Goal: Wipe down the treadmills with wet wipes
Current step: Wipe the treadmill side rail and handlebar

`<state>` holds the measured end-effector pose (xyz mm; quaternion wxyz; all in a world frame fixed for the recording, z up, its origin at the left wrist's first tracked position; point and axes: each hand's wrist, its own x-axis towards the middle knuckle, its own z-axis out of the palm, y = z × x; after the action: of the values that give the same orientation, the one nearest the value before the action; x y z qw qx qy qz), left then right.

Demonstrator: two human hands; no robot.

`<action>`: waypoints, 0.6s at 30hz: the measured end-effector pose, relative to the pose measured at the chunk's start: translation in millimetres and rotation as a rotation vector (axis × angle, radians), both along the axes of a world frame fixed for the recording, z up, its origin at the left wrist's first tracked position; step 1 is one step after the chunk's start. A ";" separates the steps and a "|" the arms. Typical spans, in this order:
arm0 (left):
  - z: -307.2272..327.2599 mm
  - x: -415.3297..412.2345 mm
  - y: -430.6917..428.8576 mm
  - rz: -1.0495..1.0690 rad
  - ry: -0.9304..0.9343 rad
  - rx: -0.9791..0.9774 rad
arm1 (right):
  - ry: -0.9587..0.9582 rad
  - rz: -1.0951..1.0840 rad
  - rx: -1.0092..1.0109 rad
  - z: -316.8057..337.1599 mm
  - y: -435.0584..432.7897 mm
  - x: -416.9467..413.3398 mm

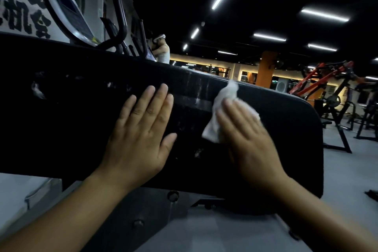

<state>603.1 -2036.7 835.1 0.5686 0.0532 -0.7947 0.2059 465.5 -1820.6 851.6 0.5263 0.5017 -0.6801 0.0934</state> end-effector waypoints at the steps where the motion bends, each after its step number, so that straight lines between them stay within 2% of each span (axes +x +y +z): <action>1: 0.7 -0.4 -1.9 -0.005 0.008 0.007 | -0.057 -0.031 -0.104 8.5 -6.9 1.4; 3: -0.4 -1.6 -2.8 -0.020 0.011 0.005 | -0.149 -0.062 -0.271 17.0 -37.9 16.0; 4: -1.0 -1.9 -2.7 -0.033 0.012 0.001 | -0.151 -0.038 -0.281 13.8 -52.0 25.2; 8: 0.1 0.6 -3.8 -0.087 -0.002 0.007 | -0.041 0.082 -0.010 -24.9 -43.2 37.8; 9: 0.2 1.5 -3.3 -0.103 -0.006 0.025 | -0.049 0.092 -0.001 -23.8 -33.3 33.8; 13: 1.4 1.1 3.0 -0.146 -0.014 0.063 | -0.243 0.052 -0.386 17.0 -56.1 33.0; 14: 1.3 0.3 3.0 -0.143 -0.007 0.056 | -0.254 0.067 -0.419 20.3 -72.1 41.1; 18: 0.0 -1.1 -1.3 -0.116 0.001 0.003 | -0.132 0.065 -0.213 -17.7 -78.9 56.4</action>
<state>602.1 -2038.0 835.1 0.5799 0.0080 -0.7964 0.1711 521.9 -1899.5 833.9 0.5273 0.4577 -0.6829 0.2148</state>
